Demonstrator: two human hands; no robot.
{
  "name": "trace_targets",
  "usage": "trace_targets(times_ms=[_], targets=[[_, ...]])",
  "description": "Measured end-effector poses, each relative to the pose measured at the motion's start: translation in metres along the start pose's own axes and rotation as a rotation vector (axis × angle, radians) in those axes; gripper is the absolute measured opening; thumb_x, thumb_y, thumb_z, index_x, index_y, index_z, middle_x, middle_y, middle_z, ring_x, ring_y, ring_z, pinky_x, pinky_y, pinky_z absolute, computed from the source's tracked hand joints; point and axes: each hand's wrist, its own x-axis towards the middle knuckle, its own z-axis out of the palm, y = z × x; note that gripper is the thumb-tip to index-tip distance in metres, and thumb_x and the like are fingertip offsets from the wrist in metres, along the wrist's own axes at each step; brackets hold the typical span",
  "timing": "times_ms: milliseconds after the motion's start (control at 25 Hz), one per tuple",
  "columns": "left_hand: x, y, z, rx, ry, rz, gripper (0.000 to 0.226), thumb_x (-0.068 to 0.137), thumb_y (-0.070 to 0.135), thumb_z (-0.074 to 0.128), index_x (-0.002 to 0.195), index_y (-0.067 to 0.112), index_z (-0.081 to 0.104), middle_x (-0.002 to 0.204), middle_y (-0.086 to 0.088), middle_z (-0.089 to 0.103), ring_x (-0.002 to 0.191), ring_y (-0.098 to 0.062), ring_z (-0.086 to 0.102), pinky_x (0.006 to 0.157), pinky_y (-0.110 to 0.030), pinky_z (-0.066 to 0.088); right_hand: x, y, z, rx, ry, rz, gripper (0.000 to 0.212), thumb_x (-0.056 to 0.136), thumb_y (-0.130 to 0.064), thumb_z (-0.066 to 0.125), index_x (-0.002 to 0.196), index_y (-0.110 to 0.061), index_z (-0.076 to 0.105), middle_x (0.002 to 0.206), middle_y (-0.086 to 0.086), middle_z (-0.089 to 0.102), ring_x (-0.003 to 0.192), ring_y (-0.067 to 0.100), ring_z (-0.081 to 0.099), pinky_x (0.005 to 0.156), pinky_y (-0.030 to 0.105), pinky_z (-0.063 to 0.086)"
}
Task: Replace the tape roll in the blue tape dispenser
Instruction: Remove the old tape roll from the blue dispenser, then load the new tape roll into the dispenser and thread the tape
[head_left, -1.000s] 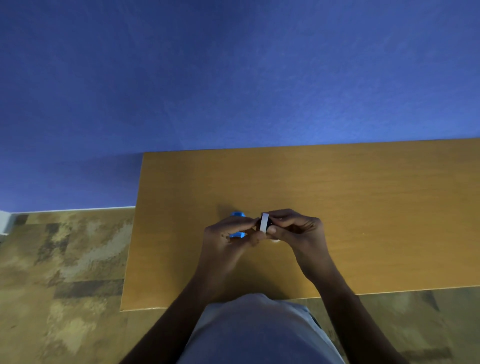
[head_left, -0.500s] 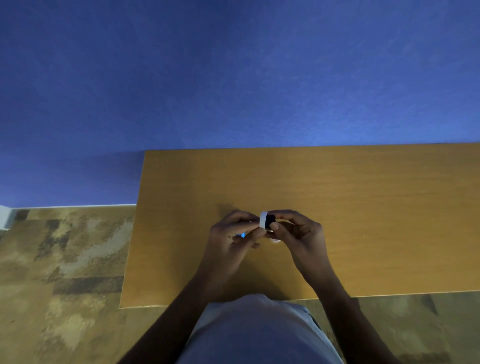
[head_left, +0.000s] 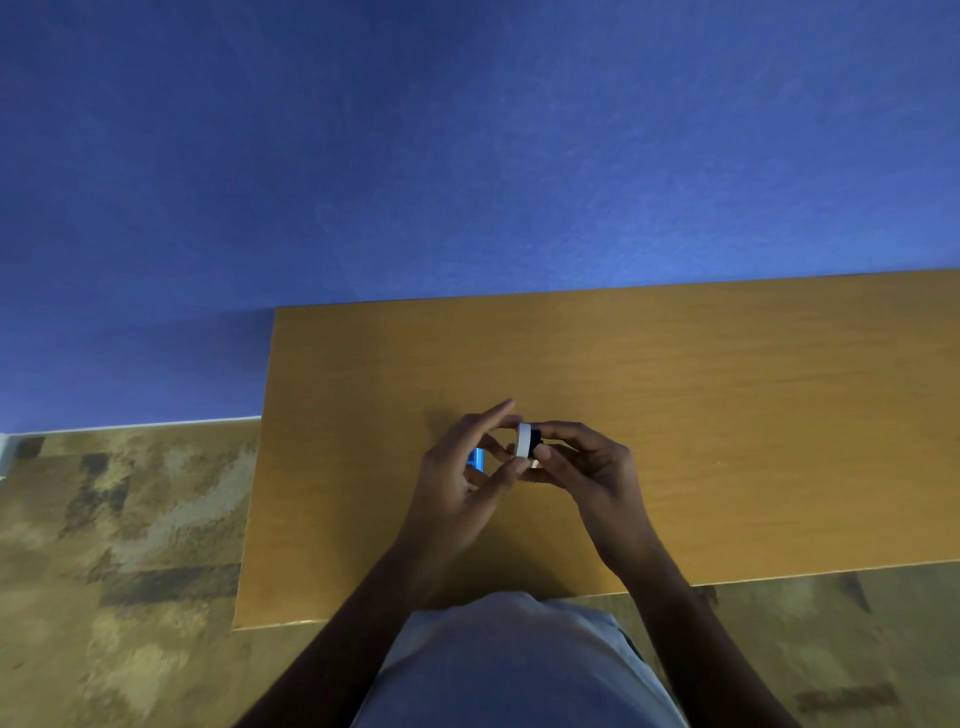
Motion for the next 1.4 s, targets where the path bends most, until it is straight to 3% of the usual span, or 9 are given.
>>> trace_targets(times_ms=[80, 200, 280, 360, 440, 600, 840, 1080, 1400], targets=[[0.005, -0.006, 0.006, 0.015, 0.0, 0.039, 0.056, 0.099, 0.019, 0.081, 0.151, 0.019, 0.063, 0.132, 0.01, 0.072, 0.112, -0.01, 0.074, 0.088, -0.017, 0.061, 0.002, 0.004, -0.005, -0.002, 0.045, 0.005, 0.025, 0.1, -0.005, 0.07, 0.122, 0.004, 0.075, 0.115, 0.021, 0.084, 0.1, 0.04, 0.084, 0.084, 0.041, 0.071], [0.016, -0.02, 0.016, -0.076, 0.049, -0.046, 0.042, 0.096, 0.025, 0.08, 0.137, 0.021, 0.072, 0.122, 0.02, 0.069, 0.102, -0.015, 0.076, 0.077, -0.036, 0.068, 0.006, 0.017, -0.023, -0.057, 0.16, 0.023, 0.019, 0.1, -0.015, 0.075, 0.118, -0.007, 0.078, 0.114, 0.016, 0.083, 0.097, 0.041, 0.084, 0.079, 0.045, 0.073], [0.019, -0.037, 0.023, -0.093, 0.071, -0.118, 0.035, 0.094, 0.022, 0.082, 0.128, 0.024, 0.076, 0.117, 0.021, 0.069, 0.1, -0.013, 0.079, 0.076, -0.032, 0.067, 0.011, 0.035, -0.043, -0.176, 0.288, 0.068, 0.012, 0.101, -0.009, 0.077, 0.112, -0.014, 0.08, 0.108, 0.011, 0.085, 0.09, 0.038, 0.084, 0.071, 0.04, 0.072], [0.021, -0.055, 0.032, -0.168, 0.103, -0.275, 0.032, 0.092, 0.013, 0.085, 0.119, 0.029, 0.079, 0.119, 0.009, 0.073, 0.095, -0.009, 0.081, 0.073, -0.022, 0.065, 0.015, 0.059, -0.064, -0.336, 0.4, 0.175, 0.017, 0.099, -0.002, 0.077, 0.112, -0.013, 0.081, 0.102, 0.01, 0.085, 0.088, 0.04, 0.082, 0.067, 0.042, 0.071], [0.021, -0.068, 0.044, -0.315, 0.131, -0.455, 0.034, 0.092, 0.001, 0.085, 0.112, 0.028, 0.081, 0.125, -0.012, 0.071, 0.089, -0.012, 0.083, 0.07, -0.027, 0.068, 0.016, 0.082, -0.08, -0.508, 0.434, 0.299, 0.022, 0.097, 0.002, 0.077, 0.118, -0.005, 0.079, 0.1, 0.013, 0.085, 0.085, 0.045, 0.081, 0.071, 0.053, 0.071], [0.019, -0.087, 0.062, -0.381, 0.124, -0.584, 0.037, 0.091, -0.003, 0.084, 0.104, 0.032, 0.082, 0.108, 0.008, 0.08, 0.078, -0.02, 0.083, 0.076, -0.041, 0.071, 0.016, 0.111, -0.092, -0.69, 0.376, 0.419, 0.018, 0.094, 0.006, 0.078, 0.112, 0.002, 0.08, 0.101, 0.023, 0.084, 0.08, 0.044, 0.082, 0.08, 0.062, 0.068], [0.018, -0.095, 0.066, -0.44, 0.133, -0.692, 0.025, 0.1, 0.006, 0.077, 0.101, 0.03, 0.087, 0.093, -0.001, 0.081, 0.075, -0.019, 0.081, 0.058, -0.034, 0.069, 0.03, 0.12, -0.096, -0.581, 0.408, 0.491, 0.028, 0.09, 0.017, 0.071, 0.117, 0.01, 0.078, 0.106, 0.032, 0.08, 0.095, 0.047, 0.081, 0.093, 0.063, 0.066], [0.021, -0.1, 0.067, -0.433, 0.127, -0.692, 0.019, 0.107, 0.009, 0.069, 0.11, 0.022, 0.083, 0.099, -0.011, 0.074, 0.068, -0.015, 0.078, 0.053, -0.031, 0.066, 0.035, 0.124, -0.097, -0.49, 0.413, 0.492, 0.027, 0.095, 0.02, 0.066, 0.118, 0.011, 0.075, 0.115, 0.029, 0.072, 0.104, 0.052, 0.077, 0.089, 0.059, 0.068], [0.022, -0.107, 0.064, -0.474, 0.138, -0.697, 0.028, 0.102, 0.005, 0.075, 0.108, 0.03, 0.085, 0.091, 0.005, 0.082, 0.075, -0.015, 0.08, 0.059, -0.034, 0.069, 0.028, 0.123, -0.092, -1.069, 0.277, 0.293, 0.044, 0.087, 0.013, 0.073, 0.127, -0.006, 0.075, 0.128, 0.017, 0.066, 0.117, 0.038, 0.064, 0.094, 0.056, 0.061]])
